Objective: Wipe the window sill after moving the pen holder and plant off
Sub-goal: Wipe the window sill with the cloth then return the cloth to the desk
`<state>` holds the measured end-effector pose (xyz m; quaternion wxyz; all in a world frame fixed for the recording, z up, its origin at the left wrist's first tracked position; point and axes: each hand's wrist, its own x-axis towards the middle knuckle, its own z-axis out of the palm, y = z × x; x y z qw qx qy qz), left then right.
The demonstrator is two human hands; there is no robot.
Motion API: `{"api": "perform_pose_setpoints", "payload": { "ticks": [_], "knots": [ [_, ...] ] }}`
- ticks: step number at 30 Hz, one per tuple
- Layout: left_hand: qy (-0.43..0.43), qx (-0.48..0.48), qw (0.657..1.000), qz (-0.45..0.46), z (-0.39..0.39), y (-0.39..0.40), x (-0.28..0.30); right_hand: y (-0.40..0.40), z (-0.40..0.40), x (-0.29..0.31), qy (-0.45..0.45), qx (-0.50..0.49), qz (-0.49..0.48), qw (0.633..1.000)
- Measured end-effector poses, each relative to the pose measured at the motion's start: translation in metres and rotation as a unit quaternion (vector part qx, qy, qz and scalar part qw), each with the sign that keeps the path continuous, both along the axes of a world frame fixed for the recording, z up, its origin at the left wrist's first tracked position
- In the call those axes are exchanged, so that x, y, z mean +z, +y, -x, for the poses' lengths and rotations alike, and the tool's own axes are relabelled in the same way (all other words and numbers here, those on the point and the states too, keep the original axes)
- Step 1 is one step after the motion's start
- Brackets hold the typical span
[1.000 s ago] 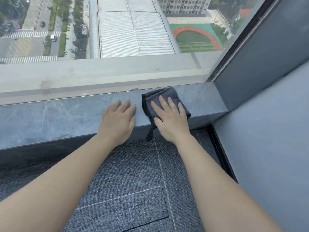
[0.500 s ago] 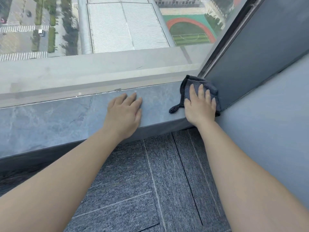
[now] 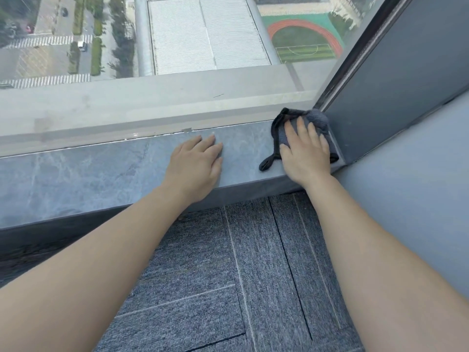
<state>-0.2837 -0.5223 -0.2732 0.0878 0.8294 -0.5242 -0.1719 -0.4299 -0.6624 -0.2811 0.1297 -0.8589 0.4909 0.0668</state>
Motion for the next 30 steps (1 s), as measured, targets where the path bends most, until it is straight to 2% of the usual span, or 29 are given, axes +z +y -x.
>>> {"api": "perform_pose_setpoints", "payload": {
  "ticks": [7, 14, 17, 19, 21, 23, 25, 27, 30],
  "knots": [
    [0.027, -0.016, 0.999, -0.022, 0.007, 0.03, 0.009, 0.051, -0.004, 0.005, -0.018, 0.128, -0.057, 0.99],
    [0.049, -0.011, 0.998, -0.046, 0.006, 0.063, 0.022, 0.084, 0.012, 0.013, -0.03, 0.135, -0.011, 0.99],
    [0.061, 0.004, 0.997, -0.051, 0.003, 0.076, 0.029, 0.097, 0.019, 0.026, -0.053, 0.092, -0.051, 0.993],
    [0.082, 0.017, 0.996, -0.044, 0.001, 0.082, 0.039, 0.102, 0.018, 0.04, -0.117, 0.017, -0.106, 0.987],
    [0.136, 0.047, 0.989, -0.023, 0.0, 0.089, 0.055, 0.111, 0.01, 0.056, -0.213, -0.075, -0.187, 0.956],
    [0.228, 0.107, 0.968, 0.001, 0.0, 0.098, 0.081, 0.126, -0.003, 0.081, -0.315, -0.159, -0.291, 0.889],
    [0.323, 0.189, 0.927, 0.012, -0.003, 0.111, 0.11, 0.144, -0.019, 0.113, -0.379, -0.197, -0.384, 0.819],
    [0.412, 0.273, 0.869, 0.015, -0.011, 0.126, 0.143, 0.162, -0.036, 0.155, -0.404, -0.201, -0.458, 0.766],
    [0.544, 0.374, 0.75, 0.041, -0.02, 0.15, 0.201, 0.185, -0.061, 0.222, -0.405, -0.192, -0.544, 0.709]
  ]
}}
